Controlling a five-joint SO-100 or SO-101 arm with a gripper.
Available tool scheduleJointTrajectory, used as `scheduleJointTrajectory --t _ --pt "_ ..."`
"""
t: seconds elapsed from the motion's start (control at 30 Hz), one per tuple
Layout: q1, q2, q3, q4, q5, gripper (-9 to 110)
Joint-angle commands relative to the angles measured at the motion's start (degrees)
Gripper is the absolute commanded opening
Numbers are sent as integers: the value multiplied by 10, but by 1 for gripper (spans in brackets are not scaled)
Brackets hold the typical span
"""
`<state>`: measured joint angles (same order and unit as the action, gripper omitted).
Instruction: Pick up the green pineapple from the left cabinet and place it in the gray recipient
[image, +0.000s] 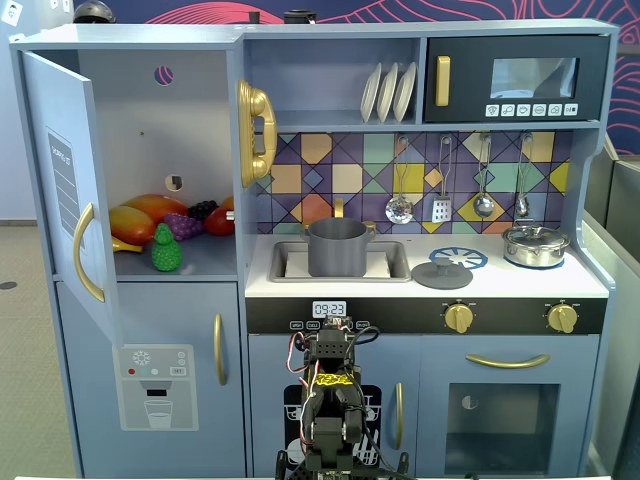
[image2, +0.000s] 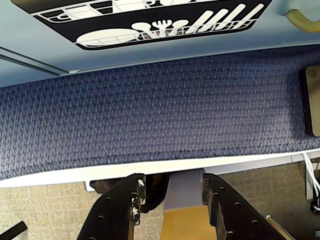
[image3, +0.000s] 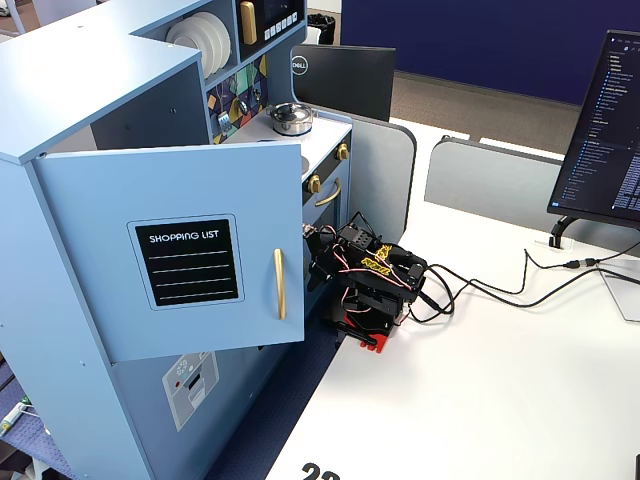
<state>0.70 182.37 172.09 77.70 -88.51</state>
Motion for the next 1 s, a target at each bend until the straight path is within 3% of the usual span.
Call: scheduleJointTrajectory --t 0.0,0.37,0.47,0.53,0.73,0.87,0.97 --pt "31 -3 -1 99 18 1" --pt "16 -3 -1 99 11 3" --pt "-51 -4 -9 88 -67 0" --pt "-146 -11 -33 54 -55 0" --pt "-356 -82 -163 -219 -47 0" --pt "-418 -128 -253 -483 -33 3" --pt "-444 -178 -297 -647 -76 10"
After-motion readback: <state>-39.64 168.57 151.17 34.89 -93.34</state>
